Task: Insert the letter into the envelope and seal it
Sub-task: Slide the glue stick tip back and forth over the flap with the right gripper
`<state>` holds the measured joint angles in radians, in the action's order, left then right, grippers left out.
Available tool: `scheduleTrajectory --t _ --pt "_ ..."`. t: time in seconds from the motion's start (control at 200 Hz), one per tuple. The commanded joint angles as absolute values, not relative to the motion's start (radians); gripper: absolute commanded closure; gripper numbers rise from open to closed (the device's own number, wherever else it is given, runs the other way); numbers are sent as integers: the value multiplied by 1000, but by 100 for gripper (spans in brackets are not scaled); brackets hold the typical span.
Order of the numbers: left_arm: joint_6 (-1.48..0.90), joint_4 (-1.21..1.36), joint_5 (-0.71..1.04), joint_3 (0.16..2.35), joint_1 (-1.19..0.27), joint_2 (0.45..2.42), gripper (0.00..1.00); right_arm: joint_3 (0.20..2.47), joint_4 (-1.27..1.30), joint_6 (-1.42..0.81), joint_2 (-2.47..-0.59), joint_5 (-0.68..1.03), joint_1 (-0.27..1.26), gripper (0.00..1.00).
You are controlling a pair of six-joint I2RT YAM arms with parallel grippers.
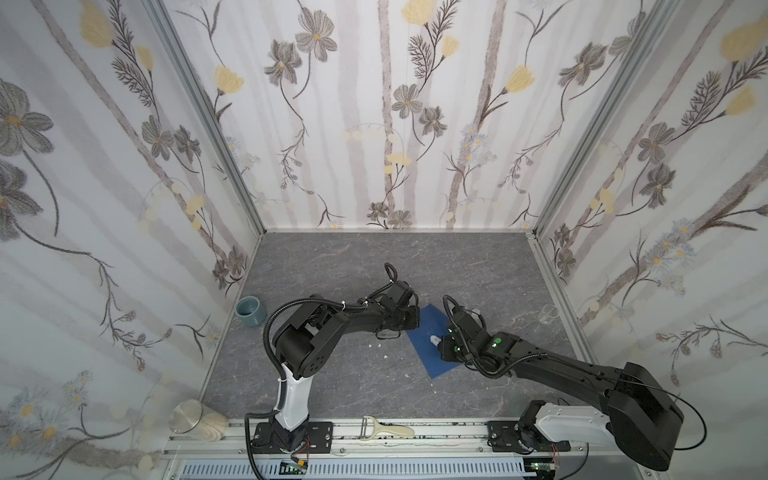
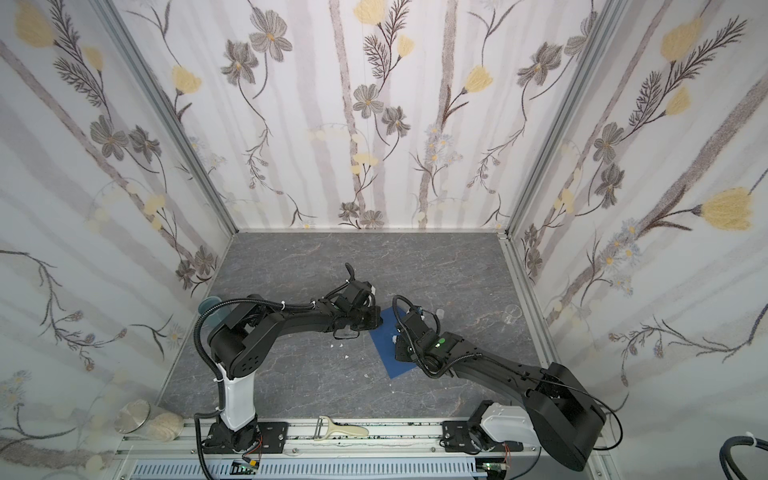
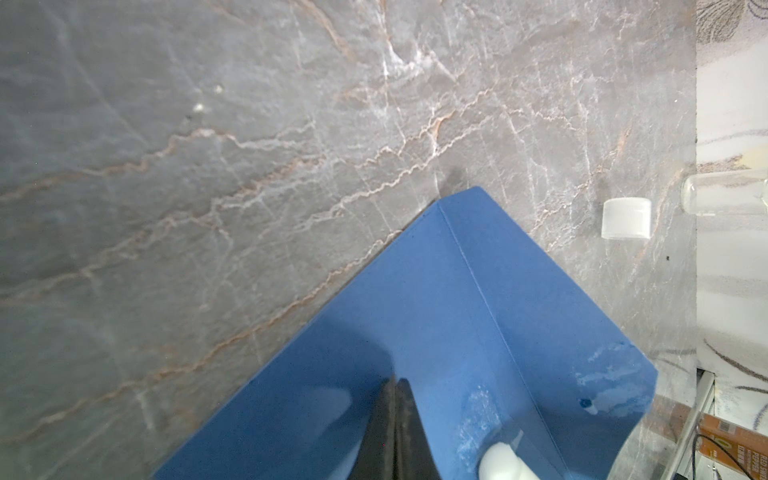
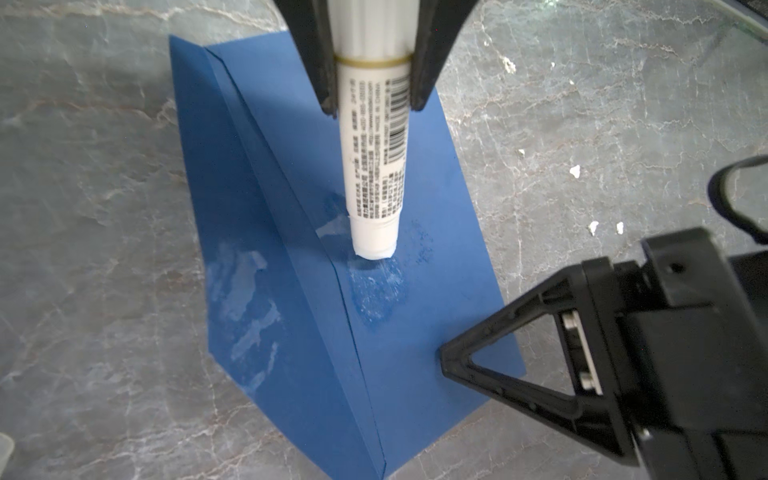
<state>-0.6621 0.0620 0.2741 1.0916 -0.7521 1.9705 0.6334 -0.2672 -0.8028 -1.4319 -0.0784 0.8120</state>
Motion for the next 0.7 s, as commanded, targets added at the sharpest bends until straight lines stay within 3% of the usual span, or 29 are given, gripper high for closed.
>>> scheduleTrajectory --t 0.0,0.14,0.365,0.695 --pt "-671 -60 271 1081 -758 1983 100 659 -227 -808 -1484 -81 813 100" --pt "-673 -60 271 1078 -760 1981 100 698 -231 -794 -1508 -98 813 100" --pt "-673 -60 267 1073 -760 1976 100 737 -373 -789 -1379 -158 812 100" --pt "-677 -60 266 1078 -761 1980 100 618 -375 -883 -1293 -98 880 100"
